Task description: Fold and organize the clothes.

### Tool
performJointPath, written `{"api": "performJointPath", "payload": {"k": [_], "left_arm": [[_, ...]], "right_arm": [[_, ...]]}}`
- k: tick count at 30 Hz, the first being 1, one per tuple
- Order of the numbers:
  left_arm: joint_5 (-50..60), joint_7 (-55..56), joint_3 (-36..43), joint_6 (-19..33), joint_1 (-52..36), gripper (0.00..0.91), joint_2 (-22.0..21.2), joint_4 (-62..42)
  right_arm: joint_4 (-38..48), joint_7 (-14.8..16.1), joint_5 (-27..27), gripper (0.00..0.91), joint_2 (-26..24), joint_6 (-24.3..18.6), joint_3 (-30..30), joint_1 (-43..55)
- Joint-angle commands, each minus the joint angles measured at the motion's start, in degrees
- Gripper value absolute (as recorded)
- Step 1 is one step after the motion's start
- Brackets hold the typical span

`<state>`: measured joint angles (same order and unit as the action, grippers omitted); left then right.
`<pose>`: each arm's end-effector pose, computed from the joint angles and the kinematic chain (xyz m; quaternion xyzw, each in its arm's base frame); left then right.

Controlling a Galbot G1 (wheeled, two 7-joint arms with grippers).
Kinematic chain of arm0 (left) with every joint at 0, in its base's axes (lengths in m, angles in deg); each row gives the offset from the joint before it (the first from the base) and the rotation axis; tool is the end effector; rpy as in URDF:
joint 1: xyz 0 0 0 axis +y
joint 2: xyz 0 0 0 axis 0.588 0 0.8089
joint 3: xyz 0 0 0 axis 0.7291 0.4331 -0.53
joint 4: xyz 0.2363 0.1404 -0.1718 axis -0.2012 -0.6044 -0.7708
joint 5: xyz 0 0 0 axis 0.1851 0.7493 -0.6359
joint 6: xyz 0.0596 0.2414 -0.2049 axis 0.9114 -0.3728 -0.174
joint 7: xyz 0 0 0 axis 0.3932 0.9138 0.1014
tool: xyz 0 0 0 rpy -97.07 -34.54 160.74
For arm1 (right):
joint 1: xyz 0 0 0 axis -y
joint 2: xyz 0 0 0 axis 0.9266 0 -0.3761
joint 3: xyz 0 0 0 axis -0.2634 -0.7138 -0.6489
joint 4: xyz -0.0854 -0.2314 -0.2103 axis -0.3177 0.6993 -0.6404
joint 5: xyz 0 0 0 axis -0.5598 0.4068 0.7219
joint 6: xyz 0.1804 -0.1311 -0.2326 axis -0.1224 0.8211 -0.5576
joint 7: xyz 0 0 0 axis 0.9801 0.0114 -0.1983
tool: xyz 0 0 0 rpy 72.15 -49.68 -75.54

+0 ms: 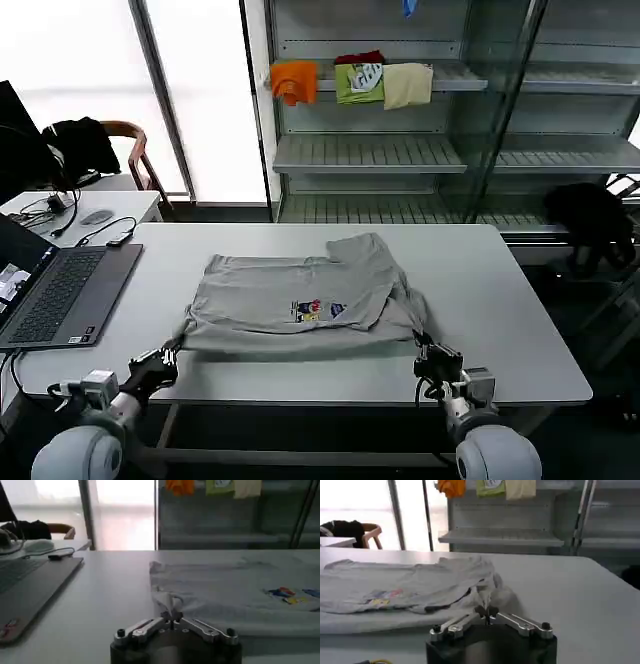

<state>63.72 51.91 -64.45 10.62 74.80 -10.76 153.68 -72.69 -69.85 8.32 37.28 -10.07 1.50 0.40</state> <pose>0.2039 0.1259 -0.2416 -0.0379 -0.9768 0.0102 0.2103 0.1938 -0.0129 -0.2266 0.0798 -0.9807 0.0161 0.1778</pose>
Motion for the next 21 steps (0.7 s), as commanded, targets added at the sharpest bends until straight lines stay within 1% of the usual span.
{"api": "performJointPath", "payload": {"k": [1, 10, 11, 12, 13, 17, 18, 21], "left_arm": [[-2.31, 0.29, -1.87, 0.08, 6.97, 0.000, -0.37, 3.64], [-2.41, 0.35, -2.48, 0.10, 6.70, 0.010, -0.14, 2.50], [-2.43, 0.29, -2.43, 0.11, 6.77, 0.020, -0.12, 2.51], [-2.39, 0.26, -2.29, 0.12, 6.81, 0.181, -0.16, 2.60], [-2.36, 0.31, -2.23, 0.13, 6.76, 0.907, -0.18, 2.69], [-1.28, 0.90, -2.06, 0.17, 6.29, 0.907, -0.78, 3.29], [-1.22, 1.17, -2.48, 0.19, 6.10, 0.907, -0.79, 3.77], [-1.63, 1.28, -5.02, 0.19, 5.38, 0.907, -0.59, 4.83]], "right_arm": [[-3.40, 0.52, 0.91, 0.000, -0.11, -0.08, -0.49, -5.62], [-4.54, 1.46, 1.96, 0.000, -0.95, -0.11, -0.08, -8.00], [-4.56, 1.49, 2.52, 0.846, -0.99, -0.12, -0.18, -8.15], [-4.46, 1.55, 3.27, 0.907, -0.92, -0.13, -0.39, -8.23], [-4.35, 1.51, 3.92, 0.907, -0.77, -0.14, -0.42, -8.22], [-3.66, -0.42, 5.38, 0.907, 0.78, -0.17, -0.18, -7.26], [-3.84, -1.38, 5.61, 0.907, 1.45, -0.17, 0.45, -6.74], [-5.88, -2.24, 5.23, 0.907, 1.55, -0.21, 2.17, -6.25]]}}
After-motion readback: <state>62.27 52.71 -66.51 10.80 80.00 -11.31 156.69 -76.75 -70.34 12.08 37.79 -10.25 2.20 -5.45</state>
